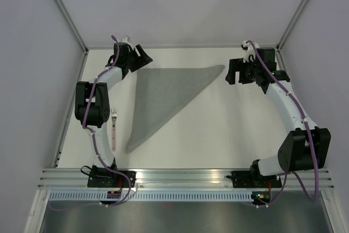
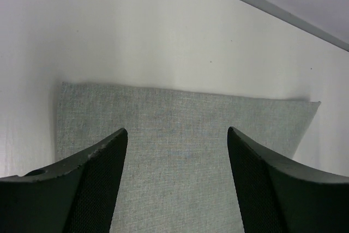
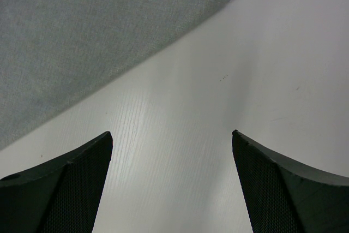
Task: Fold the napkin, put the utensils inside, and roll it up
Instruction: Fold the napkin, then grab a utensil with the left arm
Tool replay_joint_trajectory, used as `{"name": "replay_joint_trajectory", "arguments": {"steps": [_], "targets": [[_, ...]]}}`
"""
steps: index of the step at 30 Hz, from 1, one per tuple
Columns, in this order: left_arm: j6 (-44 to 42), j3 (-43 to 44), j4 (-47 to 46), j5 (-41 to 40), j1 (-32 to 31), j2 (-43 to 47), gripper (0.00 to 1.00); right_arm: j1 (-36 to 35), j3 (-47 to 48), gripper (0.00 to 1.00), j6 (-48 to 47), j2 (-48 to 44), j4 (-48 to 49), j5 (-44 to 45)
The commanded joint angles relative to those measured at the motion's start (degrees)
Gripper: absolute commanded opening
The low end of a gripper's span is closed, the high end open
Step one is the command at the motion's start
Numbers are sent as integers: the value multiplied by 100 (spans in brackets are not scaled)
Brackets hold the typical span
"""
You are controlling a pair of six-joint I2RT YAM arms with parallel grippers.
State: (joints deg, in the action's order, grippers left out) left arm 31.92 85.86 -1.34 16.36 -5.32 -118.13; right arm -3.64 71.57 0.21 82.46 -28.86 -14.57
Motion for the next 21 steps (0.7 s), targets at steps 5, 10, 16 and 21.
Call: {"name": "replay_joint_trajectory", "arguments": {"steps": [5, 10, 16, 21], "targets": [[480, -1078, 99, -1614, 31, 1325, 79, -40, 199, 95, 23, -28, -102, -63], [1061, -2720, 792, -2742, 14, 2756, 75, -111, 208, 95, 32, 34, -111, -178], [1413, -4094, 1557, -3243, -30, 4197, 73, -260, 182, 94, 76, 113, -93, -257], [1632, -4683, 2717, -3736, -48, 5193, 74, -286, 147, 94, 93, 174, -58, -345]]}}
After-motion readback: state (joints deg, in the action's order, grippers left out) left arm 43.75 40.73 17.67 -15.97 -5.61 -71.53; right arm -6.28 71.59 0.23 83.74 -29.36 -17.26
